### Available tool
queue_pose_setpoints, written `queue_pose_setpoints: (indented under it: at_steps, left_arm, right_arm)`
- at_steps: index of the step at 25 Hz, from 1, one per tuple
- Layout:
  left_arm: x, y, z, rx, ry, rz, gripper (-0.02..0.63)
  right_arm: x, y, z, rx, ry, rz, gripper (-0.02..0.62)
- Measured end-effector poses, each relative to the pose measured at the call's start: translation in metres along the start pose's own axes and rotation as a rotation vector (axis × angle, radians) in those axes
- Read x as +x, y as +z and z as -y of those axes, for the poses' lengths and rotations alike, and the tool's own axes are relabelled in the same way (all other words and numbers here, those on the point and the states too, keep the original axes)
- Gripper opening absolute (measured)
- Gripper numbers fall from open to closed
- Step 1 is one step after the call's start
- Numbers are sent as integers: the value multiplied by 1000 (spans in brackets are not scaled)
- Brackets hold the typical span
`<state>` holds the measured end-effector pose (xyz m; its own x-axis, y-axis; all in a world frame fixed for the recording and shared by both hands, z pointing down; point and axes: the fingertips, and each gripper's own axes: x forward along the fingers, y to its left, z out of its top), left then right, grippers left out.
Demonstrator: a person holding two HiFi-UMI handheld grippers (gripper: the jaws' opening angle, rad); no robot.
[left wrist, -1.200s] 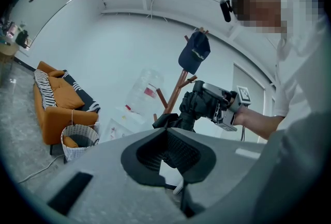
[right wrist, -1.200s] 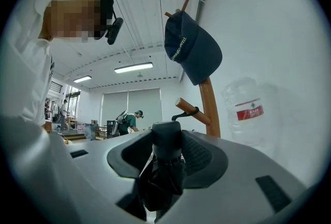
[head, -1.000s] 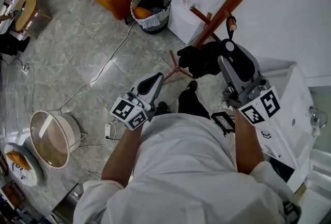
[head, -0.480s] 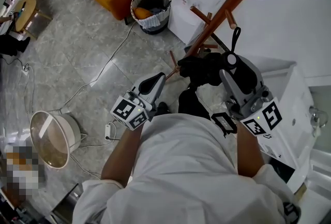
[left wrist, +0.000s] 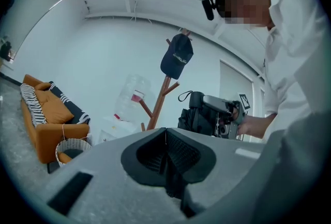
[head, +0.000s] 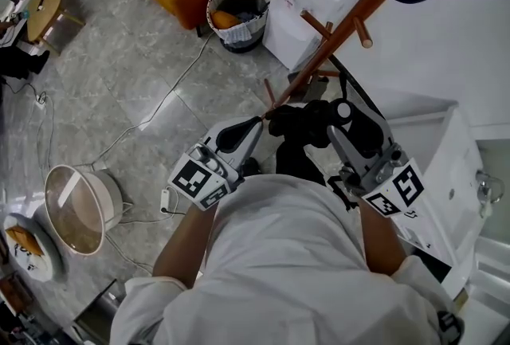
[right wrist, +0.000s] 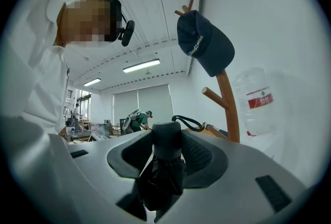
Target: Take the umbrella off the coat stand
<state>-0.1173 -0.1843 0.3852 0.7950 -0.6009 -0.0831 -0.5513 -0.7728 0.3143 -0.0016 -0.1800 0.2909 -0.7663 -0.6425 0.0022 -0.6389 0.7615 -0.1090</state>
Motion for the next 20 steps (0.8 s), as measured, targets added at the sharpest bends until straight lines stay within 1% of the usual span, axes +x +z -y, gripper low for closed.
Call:
queue_pose_setpoints:
  at_steps: [7,15,20]
  left_arm:
    - [-5,11,13,82,25,-22,15]
    - [-9,3,4,102,89,-49,15]
    - [-8,-6,-3,106,96,-69,16]
  right_arm:
    - [6,-47,-2,45,10,-40,179]
    - [8,-89,9,44,-10,-91,179]
    - [2,-97,20,21,-21,-115,179]
